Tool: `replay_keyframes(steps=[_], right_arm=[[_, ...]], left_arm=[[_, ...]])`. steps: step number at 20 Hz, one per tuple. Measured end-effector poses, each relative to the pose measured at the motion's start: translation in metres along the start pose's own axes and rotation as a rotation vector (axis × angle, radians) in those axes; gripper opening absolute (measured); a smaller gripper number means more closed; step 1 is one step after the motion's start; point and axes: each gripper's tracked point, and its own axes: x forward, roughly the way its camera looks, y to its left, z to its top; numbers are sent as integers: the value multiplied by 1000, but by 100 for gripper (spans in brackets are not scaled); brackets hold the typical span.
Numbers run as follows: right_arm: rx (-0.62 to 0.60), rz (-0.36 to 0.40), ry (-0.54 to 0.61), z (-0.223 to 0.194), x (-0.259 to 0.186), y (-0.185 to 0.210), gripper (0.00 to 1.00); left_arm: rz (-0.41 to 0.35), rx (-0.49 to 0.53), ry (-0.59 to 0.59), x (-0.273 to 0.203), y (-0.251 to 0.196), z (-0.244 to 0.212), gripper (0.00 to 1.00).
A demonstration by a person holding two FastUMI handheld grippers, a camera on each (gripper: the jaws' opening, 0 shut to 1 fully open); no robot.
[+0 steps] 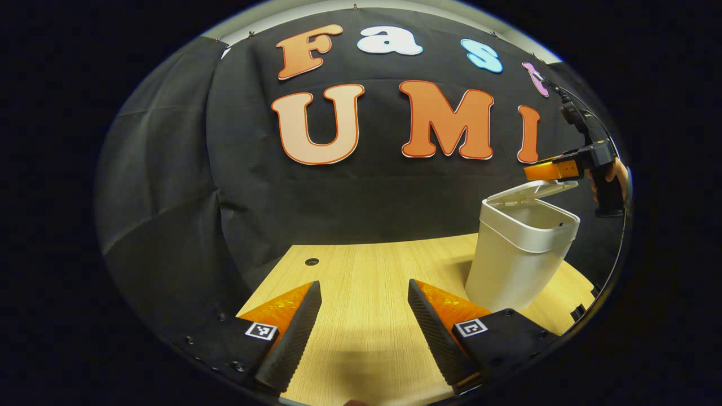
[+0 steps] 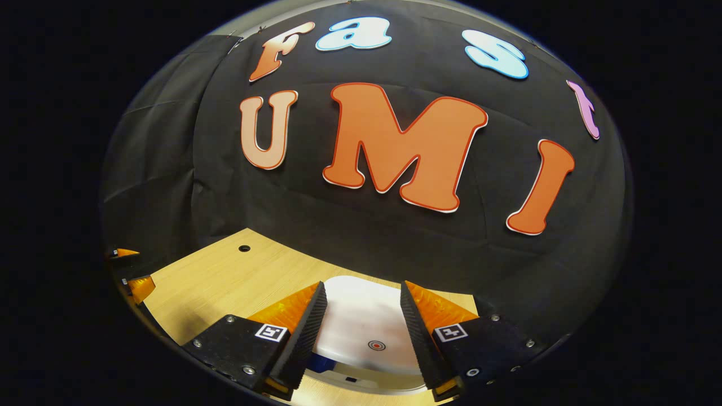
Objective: Press the lid of the desktop garbage bin to open it, pick up the crumpled paper on the desktop and throw it into the bin, then pick up the pop can on the desktop and drop it into the bin, and finally close the garbage bin lid.
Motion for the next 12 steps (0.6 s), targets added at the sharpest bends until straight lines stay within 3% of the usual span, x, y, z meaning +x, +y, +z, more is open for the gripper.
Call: replay_keyframes(steps=[12], right_arm=[[22,-14,127,-63,-20,12,80]], left_arm=[[-29,9,33,4,-8,-6,98]])
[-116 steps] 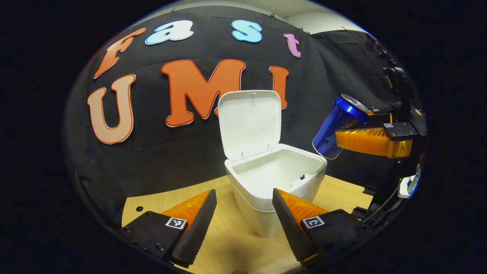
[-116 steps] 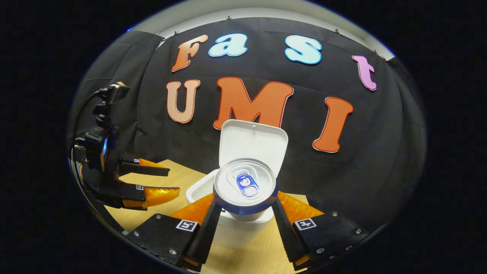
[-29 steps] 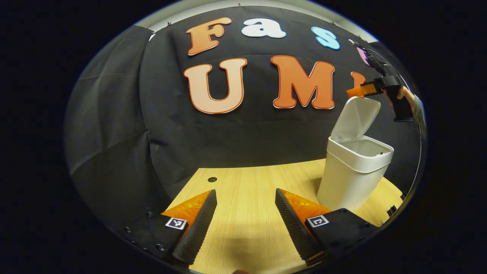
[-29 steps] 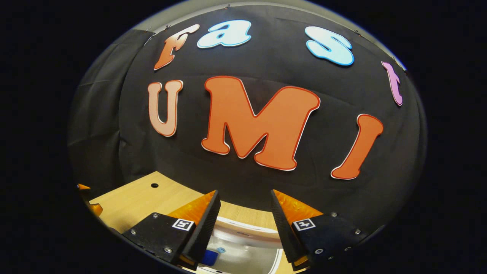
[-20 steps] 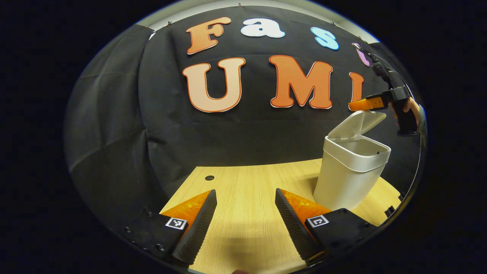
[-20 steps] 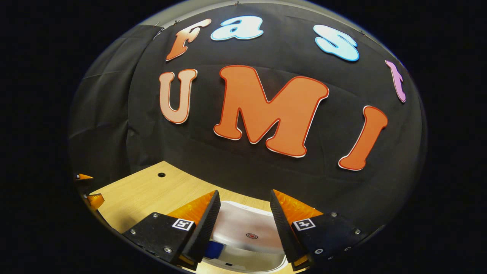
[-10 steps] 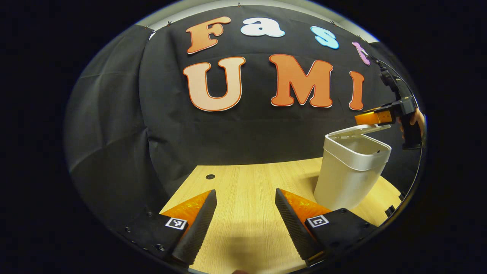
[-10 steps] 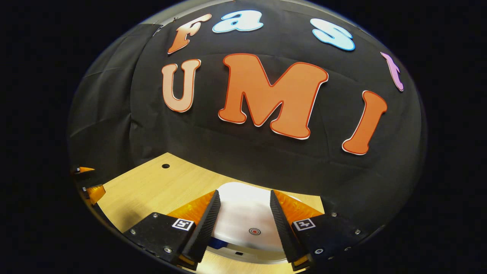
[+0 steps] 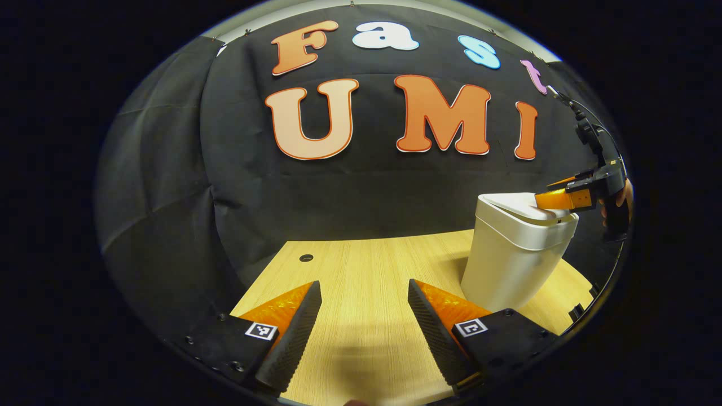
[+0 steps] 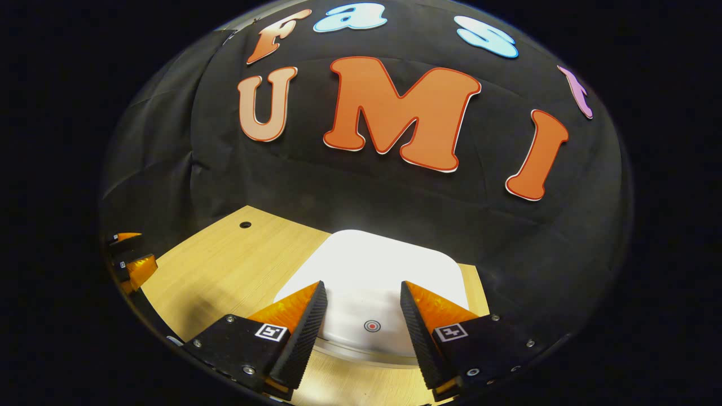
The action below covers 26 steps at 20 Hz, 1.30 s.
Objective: Press the lid of the desktop garbage bin to open it, pick up the crumpled paper on the desktop and throw it into the bin, then pick up the pop can on the desktop and drop it into the bin, and finally close the garbage bin lid.
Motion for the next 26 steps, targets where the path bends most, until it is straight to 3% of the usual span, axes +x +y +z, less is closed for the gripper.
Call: replay_keyframes(steps=[3,5,7,10,11,15,22,26], right_arm=[[34,3,15,-12,-2,1,81],[142,28,25,-19,-1,5,78],[181,20,0,-15,0,1,68],[199,-4,18,-18,2,-2,63],[211,-11,22,-20,2,-1,55],[238,-10,39,-21,1,0,57],[172,-20,-33,-15,1,-2,57],[176,-41,-44,-15,-3,-3,67]], left_arm=[[-15,-20,11,3,-8,-1,98],[-20,-25,18,4,-11,-1,98],[-24,-20,23,6,-13,-2,98],[-37,-13,35,8,-18,-3,98],[-41,-10,34,9,-20,-1,98],[-60,-5,21,11,-28,5,98],[-71,-3,-20,12,-29,25,98],[-61,-4,-54,11,-23,40,98]])
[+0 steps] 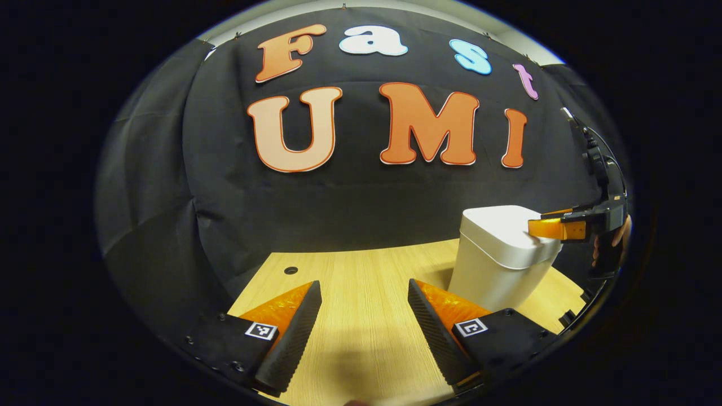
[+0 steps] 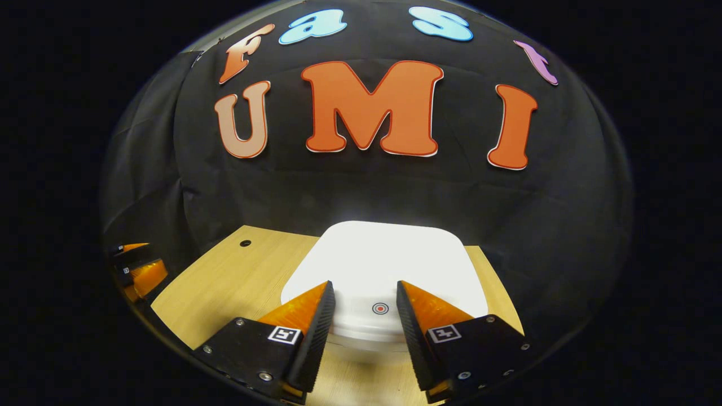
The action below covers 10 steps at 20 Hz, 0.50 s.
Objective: Press the lid of the desktop garbage bin to open it, pick up the crumpled paper on the desktop and throw it into the bin, then pick up the pop can on the desktop and drop it into the bin, and finally close the garbage bin lid.
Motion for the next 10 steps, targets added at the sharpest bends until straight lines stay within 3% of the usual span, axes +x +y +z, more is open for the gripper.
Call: replay_keyframes(steps=[3,10], right_arm=[[-6,3,-25,3,-6,6,72],[-65,45,-138,21,-16,39,72]], left_arm=[[14,-2,-24,-1,6,11,98],[50,5,-98,-3,16,42,98]])
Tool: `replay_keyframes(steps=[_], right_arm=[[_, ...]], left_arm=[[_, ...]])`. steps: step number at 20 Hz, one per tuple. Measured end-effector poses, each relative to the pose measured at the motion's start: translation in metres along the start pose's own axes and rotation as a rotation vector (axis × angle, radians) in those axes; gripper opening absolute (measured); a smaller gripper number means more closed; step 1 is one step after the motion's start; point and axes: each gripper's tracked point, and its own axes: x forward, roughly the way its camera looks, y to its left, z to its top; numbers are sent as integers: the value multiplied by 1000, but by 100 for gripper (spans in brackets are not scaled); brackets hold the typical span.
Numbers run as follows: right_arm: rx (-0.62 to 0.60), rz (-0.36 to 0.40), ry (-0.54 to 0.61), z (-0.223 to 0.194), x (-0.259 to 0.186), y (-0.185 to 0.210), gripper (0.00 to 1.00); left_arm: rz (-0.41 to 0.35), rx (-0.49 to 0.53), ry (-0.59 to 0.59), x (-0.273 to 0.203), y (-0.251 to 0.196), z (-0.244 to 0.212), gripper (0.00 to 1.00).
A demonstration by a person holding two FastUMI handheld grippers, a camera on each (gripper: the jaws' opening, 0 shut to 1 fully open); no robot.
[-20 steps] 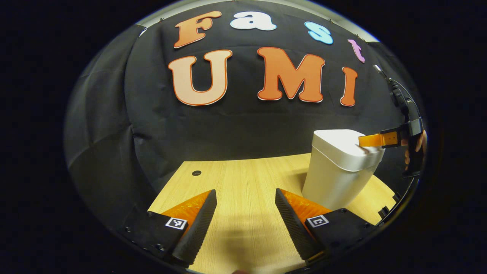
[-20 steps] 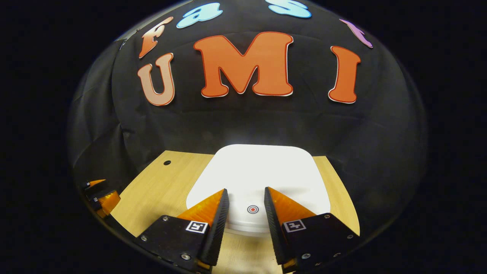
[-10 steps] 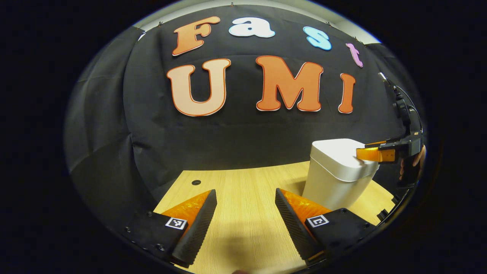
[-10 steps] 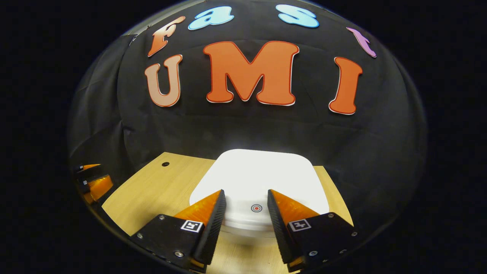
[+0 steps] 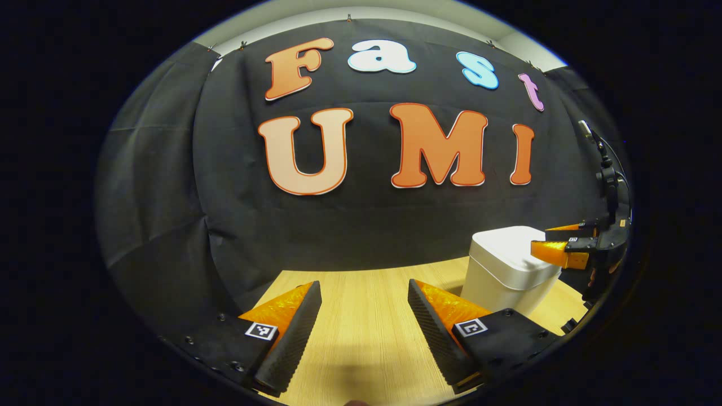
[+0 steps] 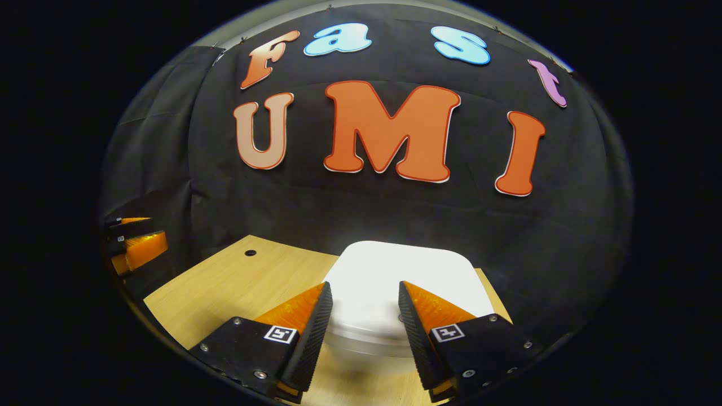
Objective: Press the lid of the desktop garbage bin to open it, pick up the crumpled paper on the desktop and throw it into the bin, then pick up the pop can on the desktop and drop it into the bin, and finally close the garbage bin lid.
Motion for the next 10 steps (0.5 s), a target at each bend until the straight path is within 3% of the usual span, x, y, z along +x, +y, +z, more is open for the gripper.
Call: replay_keyframes(steps=[4,10], right_arm=[[5,25,-27,3,-1,16,73],[2,38,-95,18,-8,27,90]], left_arm=[[0,-7,-10,0,1,6,98],[34,18,-58,-1,11,18,98]])
